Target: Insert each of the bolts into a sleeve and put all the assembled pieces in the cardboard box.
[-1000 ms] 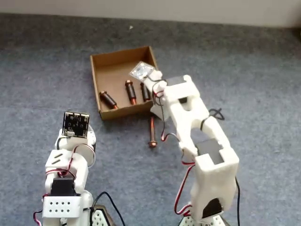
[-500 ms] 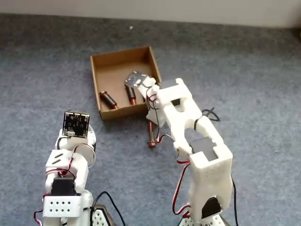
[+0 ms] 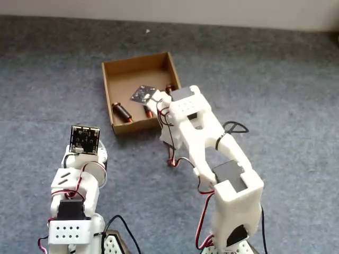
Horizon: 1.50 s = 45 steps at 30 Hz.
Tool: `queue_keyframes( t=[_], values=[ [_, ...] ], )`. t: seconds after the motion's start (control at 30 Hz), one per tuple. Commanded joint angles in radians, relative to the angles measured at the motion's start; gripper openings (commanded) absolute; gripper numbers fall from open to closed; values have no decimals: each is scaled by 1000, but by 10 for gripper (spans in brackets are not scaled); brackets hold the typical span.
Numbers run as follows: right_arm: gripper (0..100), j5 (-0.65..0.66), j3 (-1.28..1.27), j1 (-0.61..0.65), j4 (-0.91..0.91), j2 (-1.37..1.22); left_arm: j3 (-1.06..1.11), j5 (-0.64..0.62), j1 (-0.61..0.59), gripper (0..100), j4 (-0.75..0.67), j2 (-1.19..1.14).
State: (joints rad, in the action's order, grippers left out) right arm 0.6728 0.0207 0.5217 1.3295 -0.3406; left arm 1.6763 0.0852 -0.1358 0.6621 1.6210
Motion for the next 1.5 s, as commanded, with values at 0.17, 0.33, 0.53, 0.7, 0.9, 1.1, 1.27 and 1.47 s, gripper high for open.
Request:
queue_keyframes(
  t=[0.17,0.33,0.53,0.7,0.9,1.1,1.27,1.47],
  values=[
    [163,-3,44,-22,-147,67,28,14,-12,7,-20,8],
    [163,-3,22,-33,-242,25,28,14,-12,7,-20,8],
    [163,-3,22,-82,-240,-116,28,14,-12,7,-20,8],
    [163,-3,22,-96,-237,-147,28,14,-12,7,-20,8],
    [45,2,22,-88,-243,-168,28,14,-12,7,-20,8],
    [4,-2,22,-74,-139,-47,28,14,-12,7,-20,8],
    [4,-5,8,-74,-47,151,28,14,-12,7,-20,8],
    [4,-32,-219,-74,-22,435,28,14,-12,7,-20,8]
  ],
)
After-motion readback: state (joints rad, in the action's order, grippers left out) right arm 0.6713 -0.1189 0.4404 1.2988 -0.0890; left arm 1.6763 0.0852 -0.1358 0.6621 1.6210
